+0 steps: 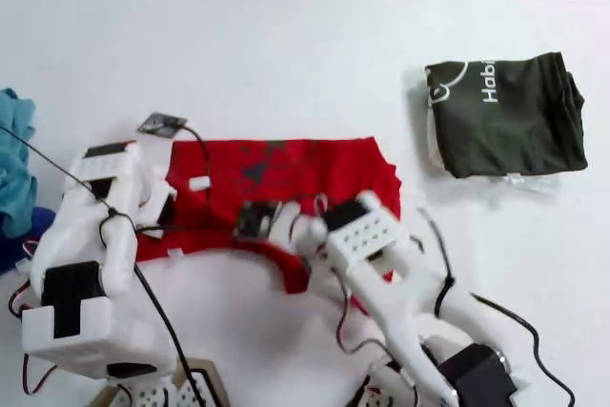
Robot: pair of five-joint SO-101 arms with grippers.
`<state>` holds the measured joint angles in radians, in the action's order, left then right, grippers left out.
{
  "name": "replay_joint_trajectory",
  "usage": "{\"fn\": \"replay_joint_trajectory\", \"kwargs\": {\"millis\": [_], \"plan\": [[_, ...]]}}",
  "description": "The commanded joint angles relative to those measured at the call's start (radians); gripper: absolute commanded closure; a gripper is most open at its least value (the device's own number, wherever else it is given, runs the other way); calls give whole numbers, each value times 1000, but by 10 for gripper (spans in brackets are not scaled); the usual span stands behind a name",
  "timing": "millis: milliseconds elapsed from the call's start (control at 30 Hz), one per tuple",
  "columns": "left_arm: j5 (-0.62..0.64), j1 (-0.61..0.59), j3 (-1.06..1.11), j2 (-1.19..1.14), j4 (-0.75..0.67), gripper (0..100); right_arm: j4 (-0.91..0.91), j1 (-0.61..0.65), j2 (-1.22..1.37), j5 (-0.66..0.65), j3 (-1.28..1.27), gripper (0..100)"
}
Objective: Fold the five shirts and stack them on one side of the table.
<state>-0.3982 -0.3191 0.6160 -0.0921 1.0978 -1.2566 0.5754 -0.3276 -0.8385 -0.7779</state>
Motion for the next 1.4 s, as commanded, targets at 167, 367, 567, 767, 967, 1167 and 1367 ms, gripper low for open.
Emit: {"fn": "replay_joint_trajectory", "kwargs": {"millis": [167,367,567,767,967,1167,1367], "plan": [[-6,-21,4,-11,-35,974,-51,-171,231,-95,457,978],[-6,-21,5,-11,-35,974,-54,-171,499,-95,752,978],[-6,-21,5,-11,-35,974,-130,-173,673,-95,916,974],[-6,-21,7,-11,-35,974,-168,-211,717,-94,1011,868],[-6,-21,7,-11,-35,974,-168,-298,722,-94,1119,820],[-6,-21,7,-11,-35,974,-202,-332,717,-87,1186,827],[-6,-21,7,-11,-35,974,-423,-274,717,-84,1215,983]]}}
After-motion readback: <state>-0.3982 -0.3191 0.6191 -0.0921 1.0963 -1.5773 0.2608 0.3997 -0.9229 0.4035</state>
